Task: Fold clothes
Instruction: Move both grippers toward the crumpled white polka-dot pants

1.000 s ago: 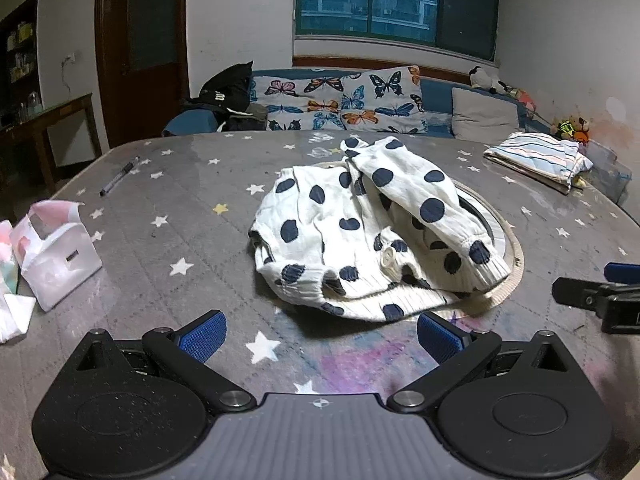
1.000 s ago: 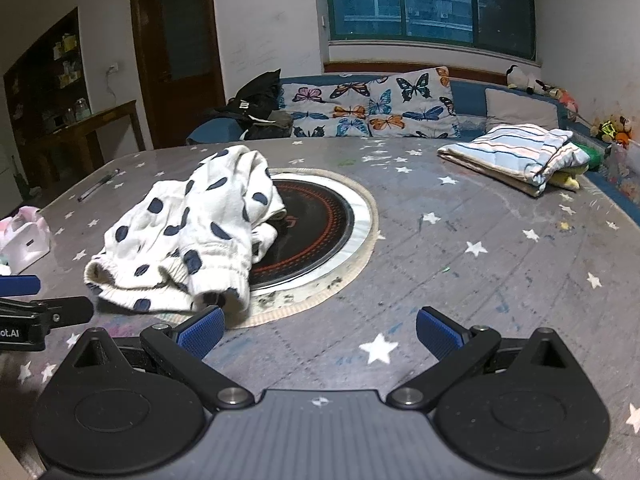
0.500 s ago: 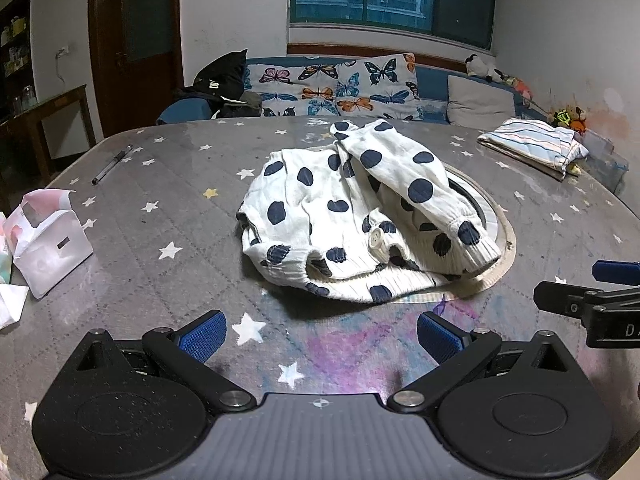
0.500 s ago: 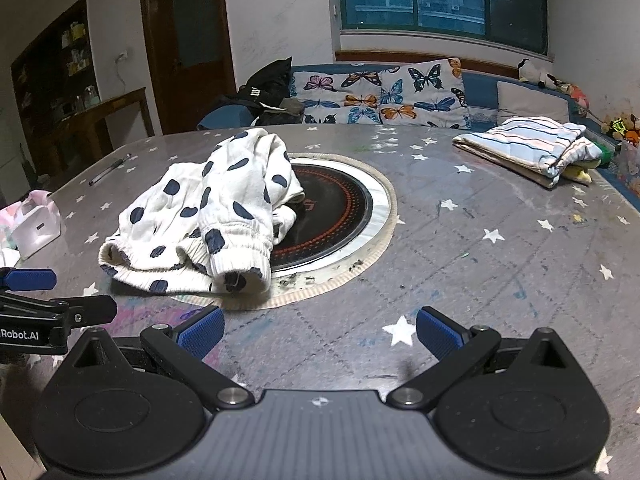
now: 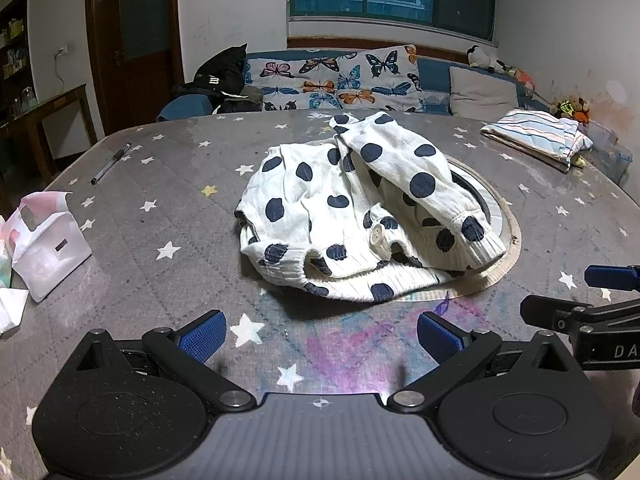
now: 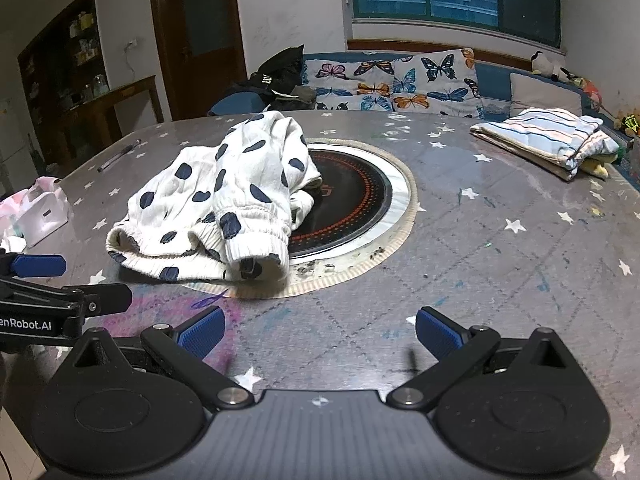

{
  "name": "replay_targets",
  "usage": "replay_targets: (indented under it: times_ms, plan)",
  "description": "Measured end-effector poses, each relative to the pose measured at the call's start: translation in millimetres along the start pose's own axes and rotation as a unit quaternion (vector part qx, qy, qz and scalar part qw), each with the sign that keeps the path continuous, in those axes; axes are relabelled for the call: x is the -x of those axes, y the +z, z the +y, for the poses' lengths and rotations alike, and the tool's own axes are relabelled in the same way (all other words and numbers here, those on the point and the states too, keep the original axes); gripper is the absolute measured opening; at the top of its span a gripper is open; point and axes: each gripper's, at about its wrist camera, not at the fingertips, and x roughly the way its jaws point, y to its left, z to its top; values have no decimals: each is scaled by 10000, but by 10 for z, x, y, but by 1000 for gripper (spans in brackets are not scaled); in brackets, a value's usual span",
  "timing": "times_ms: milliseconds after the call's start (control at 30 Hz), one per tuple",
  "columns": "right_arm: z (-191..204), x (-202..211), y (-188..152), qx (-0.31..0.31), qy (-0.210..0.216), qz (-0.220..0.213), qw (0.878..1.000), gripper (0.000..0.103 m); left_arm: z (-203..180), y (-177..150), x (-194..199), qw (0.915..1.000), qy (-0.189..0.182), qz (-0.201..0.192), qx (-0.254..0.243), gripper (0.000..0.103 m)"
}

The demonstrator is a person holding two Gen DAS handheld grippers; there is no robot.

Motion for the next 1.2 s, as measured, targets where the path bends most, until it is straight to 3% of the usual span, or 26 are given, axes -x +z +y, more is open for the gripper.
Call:
replay_targets:
  times_ms: [1200]
  plan:
    - [64,-190,261,253,186,28,9995,95,27,232,-127,9998,170,110,13,103]
